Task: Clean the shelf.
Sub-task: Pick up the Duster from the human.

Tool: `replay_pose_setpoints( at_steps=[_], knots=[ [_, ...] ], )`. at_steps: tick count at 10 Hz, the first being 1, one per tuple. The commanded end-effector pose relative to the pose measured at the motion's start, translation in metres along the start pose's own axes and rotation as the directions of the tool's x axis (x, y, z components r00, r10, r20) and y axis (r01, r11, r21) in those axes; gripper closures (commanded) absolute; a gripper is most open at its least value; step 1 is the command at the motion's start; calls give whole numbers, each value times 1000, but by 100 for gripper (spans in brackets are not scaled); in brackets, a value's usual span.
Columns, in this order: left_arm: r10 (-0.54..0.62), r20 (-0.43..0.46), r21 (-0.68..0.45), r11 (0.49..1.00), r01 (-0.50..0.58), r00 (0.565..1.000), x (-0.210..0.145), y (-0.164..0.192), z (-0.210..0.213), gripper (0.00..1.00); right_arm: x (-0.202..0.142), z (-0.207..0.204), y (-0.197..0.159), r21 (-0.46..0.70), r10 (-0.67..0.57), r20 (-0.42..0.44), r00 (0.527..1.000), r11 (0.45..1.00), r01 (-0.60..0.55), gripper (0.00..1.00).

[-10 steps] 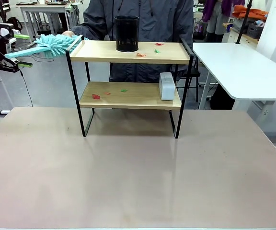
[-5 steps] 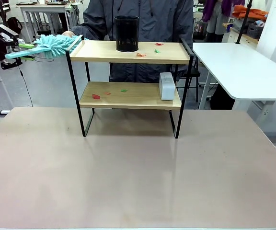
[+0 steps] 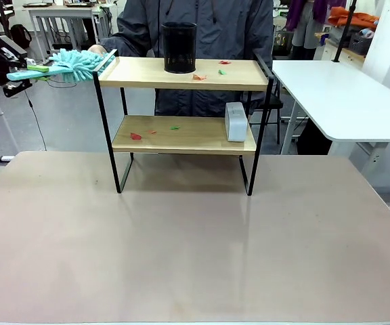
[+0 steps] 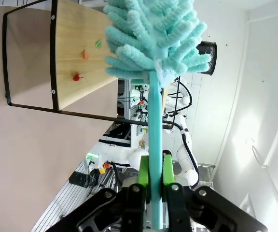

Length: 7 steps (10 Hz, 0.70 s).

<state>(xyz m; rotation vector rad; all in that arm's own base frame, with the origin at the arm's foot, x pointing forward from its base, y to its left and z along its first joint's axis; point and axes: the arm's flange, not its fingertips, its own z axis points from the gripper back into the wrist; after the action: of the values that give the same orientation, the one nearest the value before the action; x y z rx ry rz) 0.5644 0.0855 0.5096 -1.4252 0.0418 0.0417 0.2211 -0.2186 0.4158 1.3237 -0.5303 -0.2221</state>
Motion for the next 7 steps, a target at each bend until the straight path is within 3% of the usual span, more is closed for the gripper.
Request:
replay_pose_setpoints(
  at_steps=[1,3,5,7],
  knots=[
    [-26,-3,-32,999,26,1000,0,1,-2,100,0,2,1,5,28,-7,1000,1000,-28,0],
    [-76,6,-50,996,76,997,-13,-9,15,100,0,2,1,5,28,-7,1000,1000,-28,0],
    [-237,2,-50,970,236,972,-73,-33,58,100,0,2,1,5,28,-7,1000,1000,-28,0],
    [-361,28,-7,932,361,932,-133,-28,99,100,0,2,1,5,28,-7,1000,1000,-28,0]
  ],
)
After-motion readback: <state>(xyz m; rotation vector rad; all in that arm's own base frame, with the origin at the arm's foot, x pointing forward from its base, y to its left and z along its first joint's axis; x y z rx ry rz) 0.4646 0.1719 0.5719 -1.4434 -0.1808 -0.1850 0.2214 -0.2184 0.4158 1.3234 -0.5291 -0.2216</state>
